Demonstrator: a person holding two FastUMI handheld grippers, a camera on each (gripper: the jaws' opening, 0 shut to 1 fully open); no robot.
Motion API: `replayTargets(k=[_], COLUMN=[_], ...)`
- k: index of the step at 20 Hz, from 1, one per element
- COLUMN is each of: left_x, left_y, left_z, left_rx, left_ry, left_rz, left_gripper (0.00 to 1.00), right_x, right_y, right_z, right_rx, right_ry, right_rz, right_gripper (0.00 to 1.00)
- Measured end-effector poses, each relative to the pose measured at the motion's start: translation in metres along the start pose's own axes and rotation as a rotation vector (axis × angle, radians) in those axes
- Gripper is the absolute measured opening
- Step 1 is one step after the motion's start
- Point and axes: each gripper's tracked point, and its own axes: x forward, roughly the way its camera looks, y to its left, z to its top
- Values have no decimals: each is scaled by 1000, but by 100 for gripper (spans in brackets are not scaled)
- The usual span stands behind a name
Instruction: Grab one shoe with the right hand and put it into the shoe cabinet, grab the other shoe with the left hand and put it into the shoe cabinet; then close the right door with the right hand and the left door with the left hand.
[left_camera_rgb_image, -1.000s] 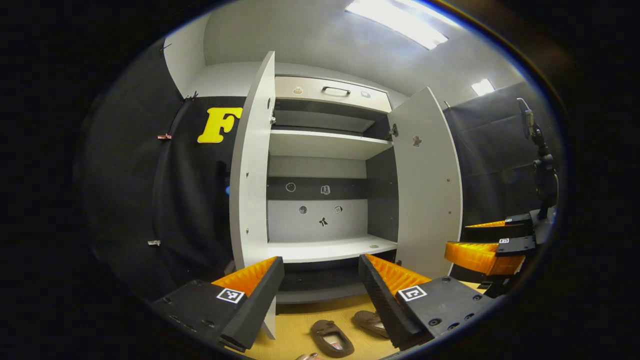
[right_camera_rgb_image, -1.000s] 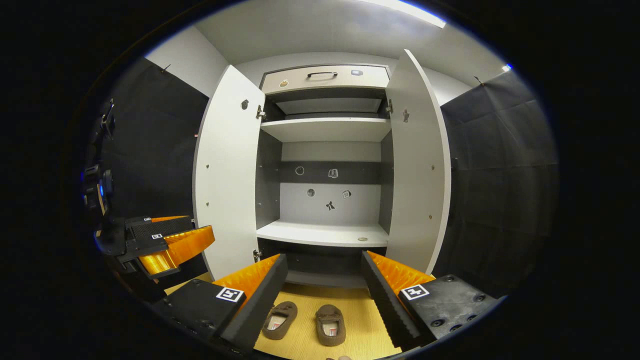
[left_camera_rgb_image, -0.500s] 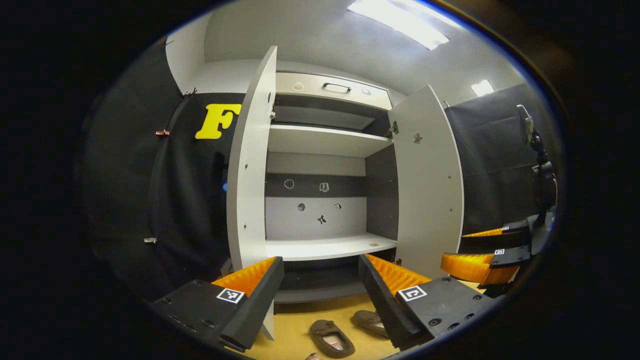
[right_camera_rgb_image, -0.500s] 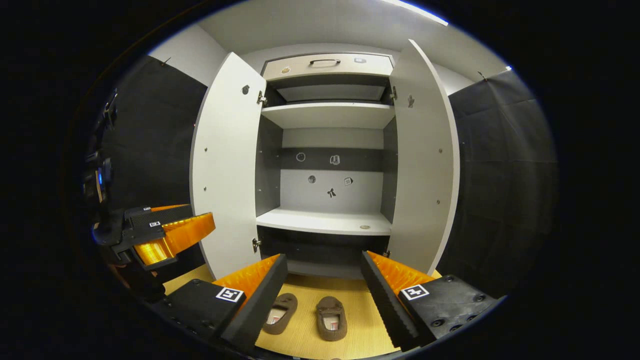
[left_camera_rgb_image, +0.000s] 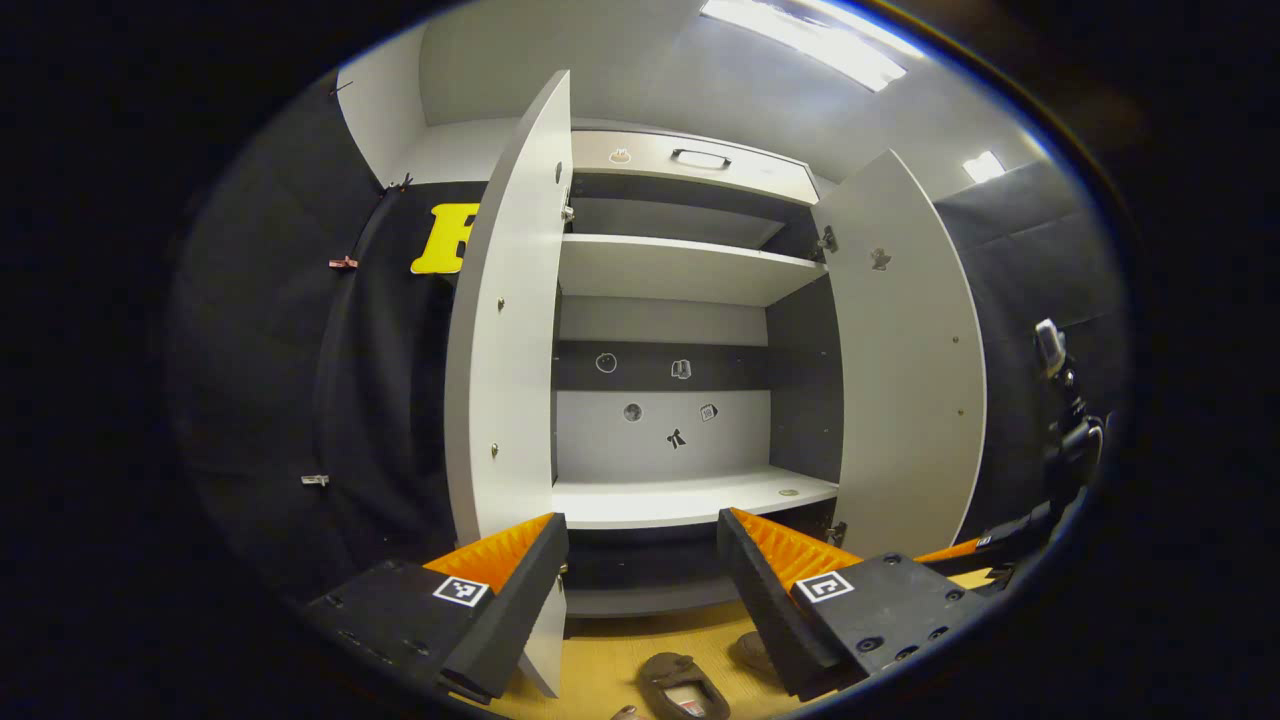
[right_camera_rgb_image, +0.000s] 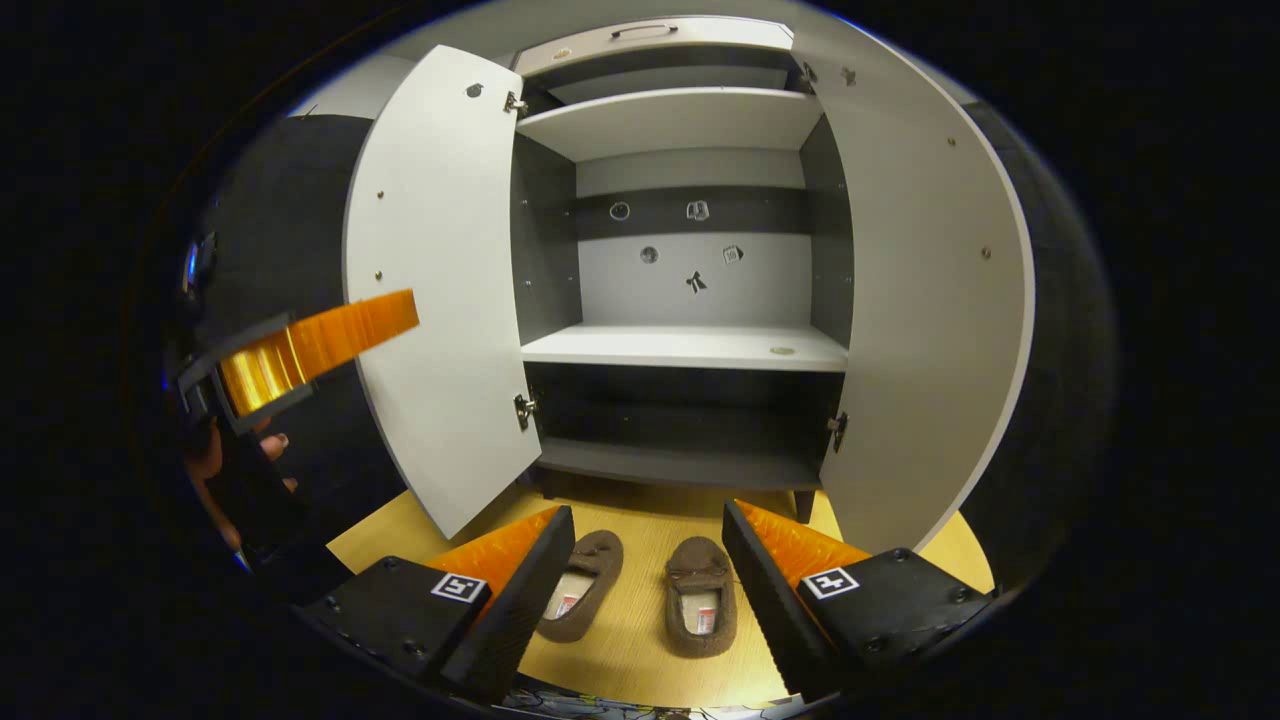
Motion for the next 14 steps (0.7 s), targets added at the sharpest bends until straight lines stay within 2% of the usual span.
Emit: replayTargets(k=[5,14], left_x=[32,67], left_y=[-6,-17], left_z=[-13,-34], left_rx=[-23,-26], left_ry=[22,43], left_rz=[-17,-62], left_gripper=[96,96], right_x=[42,102], right_y=[-8,-27], right_z=[-79,-160], right_rx=[-19,88], right_ry=[161,316], right_rz=[24,12], right_gripper=[99,98])
